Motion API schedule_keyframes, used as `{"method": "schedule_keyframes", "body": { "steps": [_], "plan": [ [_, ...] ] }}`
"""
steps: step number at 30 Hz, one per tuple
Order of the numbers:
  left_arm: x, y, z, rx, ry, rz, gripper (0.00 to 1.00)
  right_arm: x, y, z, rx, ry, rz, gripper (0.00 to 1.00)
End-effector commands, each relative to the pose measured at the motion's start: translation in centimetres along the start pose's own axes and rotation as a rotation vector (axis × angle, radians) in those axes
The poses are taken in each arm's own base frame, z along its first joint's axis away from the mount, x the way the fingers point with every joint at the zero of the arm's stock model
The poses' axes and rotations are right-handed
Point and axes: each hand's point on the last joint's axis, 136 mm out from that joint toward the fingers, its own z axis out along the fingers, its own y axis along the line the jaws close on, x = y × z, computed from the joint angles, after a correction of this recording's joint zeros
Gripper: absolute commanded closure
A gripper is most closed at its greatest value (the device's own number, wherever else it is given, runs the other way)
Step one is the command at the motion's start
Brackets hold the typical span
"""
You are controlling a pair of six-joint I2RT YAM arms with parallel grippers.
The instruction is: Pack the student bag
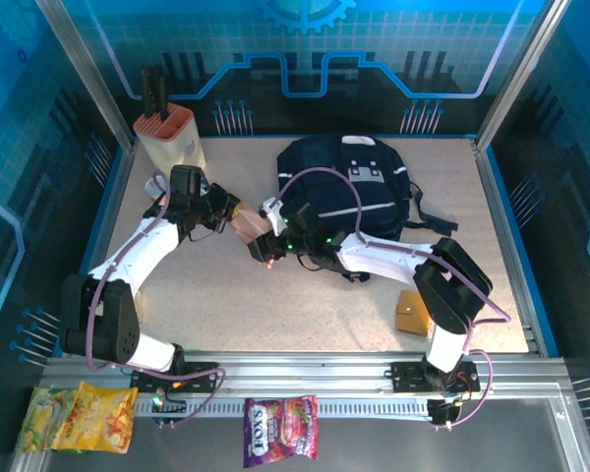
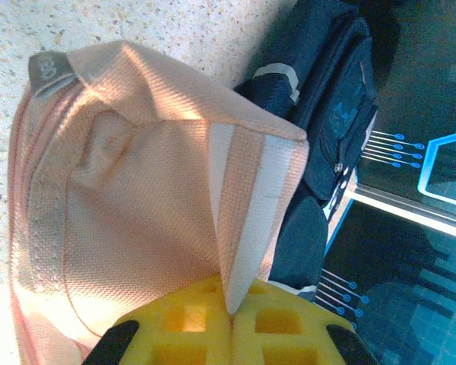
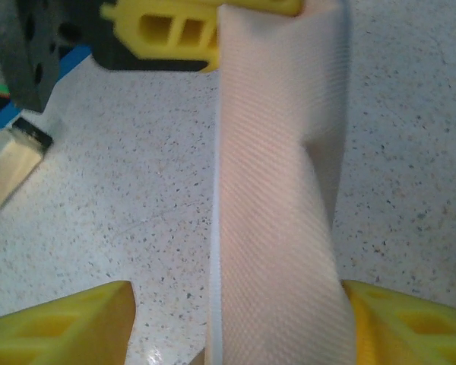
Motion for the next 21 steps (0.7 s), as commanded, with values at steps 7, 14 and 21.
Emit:
{"method": "schedule_keyframes", "body": {
  "steps": [7,14,21],
  "plan": [
    [0.1,-2.9,-1.2,0.091,-0.012,0.13,0.67,-3.0,-0.8,-1.4,-0.039,-0.082,0.058,0.84],
    [0.2,-4.9,-3.0,0.061,-0.115,0.465,0.32,-5.5,-5.8,-8.9,0.035,-0.204,0.186,0.88],
    [4.0,-6.6,-0.2,-0.011,-0.109,0.835,0.21,-5.4,-13.4,-17.8,0.281,-0.278,0.342,0.89]
  ]
}}
